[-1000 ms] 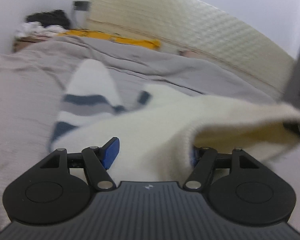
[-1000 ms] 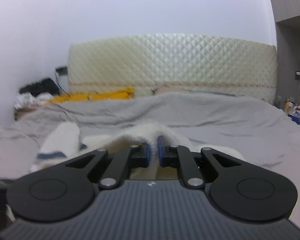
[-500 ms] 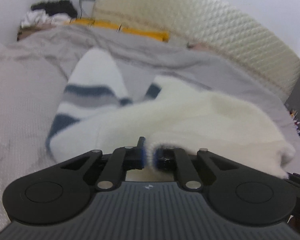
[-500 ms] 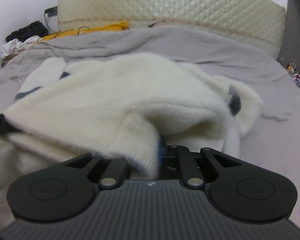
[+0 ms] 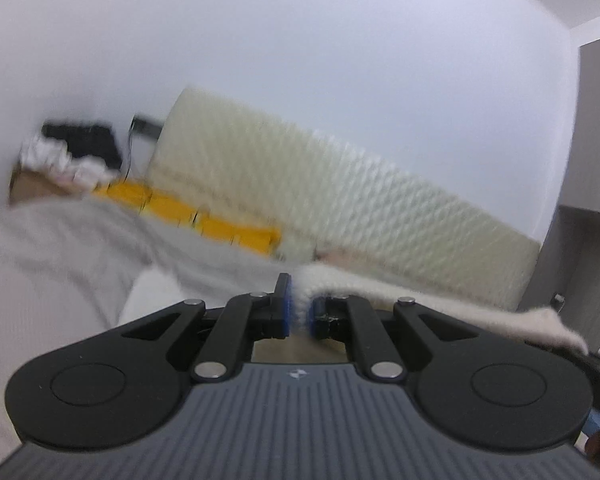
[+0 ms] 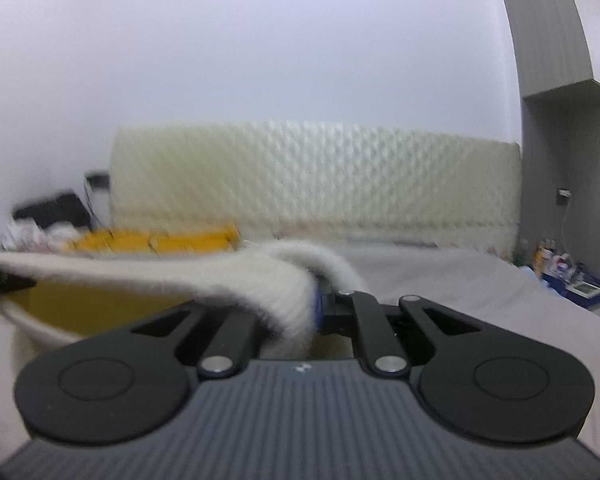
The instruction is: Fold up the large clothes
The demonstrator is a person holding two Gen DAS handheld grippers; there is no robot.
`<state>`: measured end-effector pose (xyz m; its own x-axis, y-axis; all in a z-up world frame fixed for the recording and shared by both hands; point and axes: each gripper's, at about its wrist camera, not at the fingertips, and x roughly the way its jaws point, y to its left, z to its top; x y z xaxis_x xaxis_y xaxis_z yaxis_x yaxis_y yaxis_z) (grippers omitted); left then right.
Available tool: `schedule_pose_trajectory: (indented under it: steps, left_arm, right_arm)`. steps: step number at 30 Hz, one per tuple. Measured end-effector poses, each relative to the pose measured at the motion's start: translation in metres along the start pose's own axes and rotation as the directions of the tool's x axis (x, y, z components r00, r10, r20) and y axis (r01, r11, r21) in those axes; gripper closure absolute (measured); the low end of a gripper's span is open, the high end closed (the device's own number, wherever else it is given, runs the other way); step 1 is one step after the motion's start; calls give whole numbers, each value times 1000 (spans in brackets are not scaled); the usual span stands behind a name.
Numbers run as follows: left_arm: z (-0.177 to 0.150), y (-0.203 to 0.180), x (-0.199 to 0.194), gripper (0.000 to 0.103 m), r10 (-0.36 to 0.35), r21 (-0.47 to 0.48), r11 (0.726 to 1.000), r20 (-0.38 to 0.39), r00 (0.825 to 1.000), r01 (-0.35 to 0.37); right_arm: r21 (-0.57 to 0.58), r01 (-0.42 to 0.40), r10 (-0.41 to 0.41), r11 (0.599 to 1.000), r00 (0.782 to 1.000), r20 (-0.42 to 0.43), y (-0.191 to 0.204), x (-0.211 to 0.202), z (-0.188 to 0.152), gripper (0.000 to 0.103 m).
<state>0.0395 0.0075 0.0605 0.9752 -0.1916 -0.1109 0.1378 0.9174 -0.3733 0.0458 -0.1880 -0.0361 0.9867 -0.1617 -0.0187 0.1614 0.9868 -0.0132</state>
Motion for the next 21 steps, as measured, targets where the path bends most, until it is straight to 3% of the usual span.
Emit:
schedule_pose_trajectory:
  steps: [10, 15, 21]
  left_arm:
    - [148, -56, -39, 94, -79, 50, 996, 164, 983, 72]
    - [225, -96, -70, 94, -127, 149, 985, 284, 950, 87]
    - [308, -141, -92, 94, -190, 229, 967, 356, 915, 112]
  right_arm:
    - [10, -57, 54, 998, 987, 153, -3, -27, 145, 94]
    - [-31, -73, 78, 997, 962, 262, -10, -60, 221, 94]
    - [42, -158, 138, 986, 940, 311, -33, -81, 313, 94]
